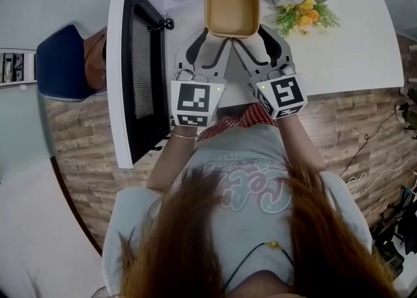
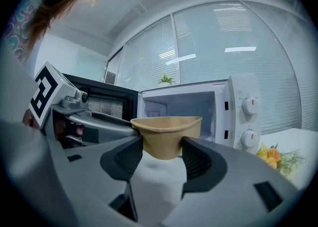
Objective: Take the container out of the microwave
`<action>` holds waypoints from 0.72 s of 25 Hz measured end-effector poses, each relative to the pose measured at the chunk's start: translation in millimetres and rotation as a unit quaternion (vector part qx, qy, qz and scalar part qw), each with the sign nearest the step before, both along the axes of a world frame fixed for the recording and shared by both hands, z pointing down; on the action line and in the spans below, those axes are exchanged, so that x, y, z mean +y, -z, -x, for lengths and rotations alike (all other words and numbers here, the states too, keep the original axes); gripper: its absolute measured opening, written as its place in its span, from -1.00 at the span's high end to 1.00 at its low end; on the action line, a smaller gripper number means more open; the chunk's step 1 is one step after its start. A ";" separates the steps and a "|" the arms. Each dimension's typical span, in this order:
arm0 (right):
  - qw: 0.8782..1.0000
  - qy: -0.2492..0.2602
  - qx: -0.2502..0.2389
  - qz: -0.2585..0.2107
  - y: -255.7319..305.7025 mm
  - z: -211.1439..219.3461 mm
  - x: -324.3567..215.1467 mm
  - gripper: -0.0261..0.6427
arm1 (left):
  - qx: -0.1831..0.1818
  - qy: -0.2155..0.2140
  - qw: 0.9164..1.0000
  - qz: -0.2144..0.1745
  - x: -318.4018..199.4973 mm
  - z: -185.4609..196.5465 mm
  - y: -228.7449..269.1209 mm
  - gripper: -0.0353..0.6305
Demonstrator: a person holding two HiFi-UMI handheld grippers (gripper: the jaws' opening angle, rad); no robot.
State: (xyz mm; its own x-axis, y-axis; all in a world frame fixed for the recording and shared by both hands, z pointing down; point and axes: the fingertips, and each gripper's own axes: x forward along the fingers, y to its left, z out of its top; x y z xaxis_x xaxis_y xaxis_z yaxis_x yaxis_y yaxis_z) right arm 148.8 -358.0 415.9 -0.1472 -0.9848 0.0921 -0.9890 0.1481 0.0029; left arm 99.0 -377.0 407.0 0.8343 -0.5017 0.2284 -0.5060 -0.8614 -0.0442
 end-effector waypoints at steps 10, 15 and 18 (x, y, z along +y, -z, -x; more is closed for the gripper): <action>1.000 0.005 -0.013 -0.004 8.2 0.8 28.8 0.22 | -0.004 0.004 1.000 -0.015 30.0 0.7 12.8 0.33; 1.000 0.027 -0.012 -0.006 14.2 1.6 54.0 0.22 | 0.003 0.027 1.000 -0.013 57.7 2.2 19.1 0.33; 0.999 0.038 -0.012 -0.011 18.5 2.7 71.7 0.22 | 0.008 0.038 0.999 -0.013 76.3 3.7 23.5 0.33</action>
